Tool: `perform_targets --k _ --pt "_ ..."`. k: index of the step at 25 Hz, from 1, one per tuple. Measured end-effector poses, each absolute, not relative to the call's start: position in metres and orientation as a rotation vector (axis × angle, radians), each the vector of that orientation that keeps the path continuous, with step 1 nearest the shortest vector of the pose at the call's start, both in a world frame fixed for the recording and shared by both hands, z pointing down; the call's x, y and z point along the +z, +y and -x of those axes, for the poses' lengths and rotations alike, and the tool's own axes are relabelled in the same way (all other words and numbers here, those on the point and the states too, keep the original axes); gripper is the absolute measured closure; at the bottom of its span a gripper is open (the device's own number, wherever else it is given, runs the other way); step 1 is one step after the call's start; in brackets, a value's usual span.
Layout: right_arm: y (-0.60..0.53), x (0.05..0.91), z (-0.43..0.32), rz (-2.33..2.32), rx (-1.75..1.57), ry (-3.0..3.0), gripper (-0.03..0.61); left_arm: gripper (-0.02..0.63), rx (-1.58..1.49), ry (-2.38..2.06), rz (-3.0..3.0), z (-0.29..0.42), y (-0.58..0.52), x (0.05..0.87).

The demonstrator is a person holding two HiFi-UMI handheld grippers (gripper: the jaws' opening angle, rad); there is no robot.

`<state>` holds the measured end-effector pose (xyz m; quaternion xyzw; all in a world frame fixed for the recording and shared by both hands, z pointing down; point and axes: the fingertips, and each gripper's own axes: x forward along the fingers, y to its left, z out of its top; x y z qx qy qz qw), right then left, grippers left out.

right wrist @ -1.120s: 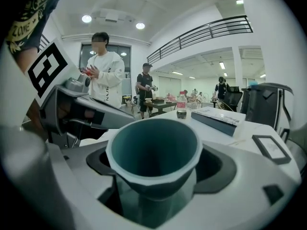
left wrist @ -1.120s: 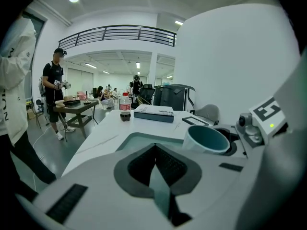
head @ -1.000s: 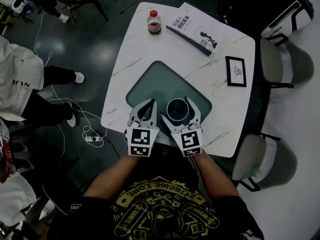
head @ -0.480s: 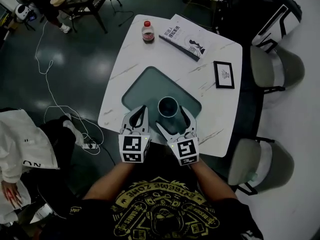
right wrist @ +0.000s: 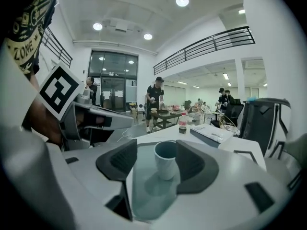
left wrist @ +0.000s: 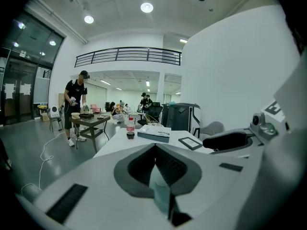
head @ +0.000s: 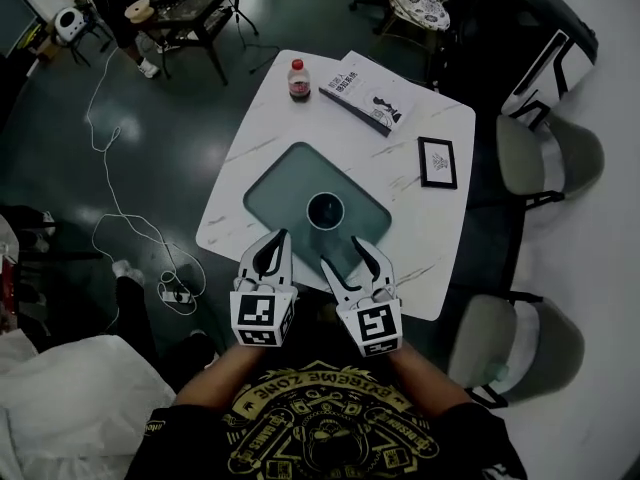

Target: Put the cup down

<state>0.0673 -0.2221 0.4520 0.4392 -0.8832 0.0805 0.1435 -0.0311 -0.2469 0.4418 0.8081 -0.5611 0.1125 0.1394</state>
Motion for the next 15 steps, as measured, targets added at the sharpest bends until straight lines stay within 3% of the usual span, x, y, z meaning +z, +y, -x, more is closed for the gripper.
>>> perform_targets --k 4,8,15 --pt "-0.2 0.441 -0.081 -1.259 0.226 -2.546 0.412 0.604 0.287 -1.655 -2.329 0.021 -0.222 0.429" --pt "-0.182 0.434 -0.094 -1.264 0.204 -2.54 0.555 0.604 0.261 -1.685 -2.311 0.013 -0.197 0.422" --pt "-0.164 0.424 -0.097 -1.184 0.228 -2.574 0.571 0.604 0.256 -1.748 -2.272 0.015 -0.165 0.406"
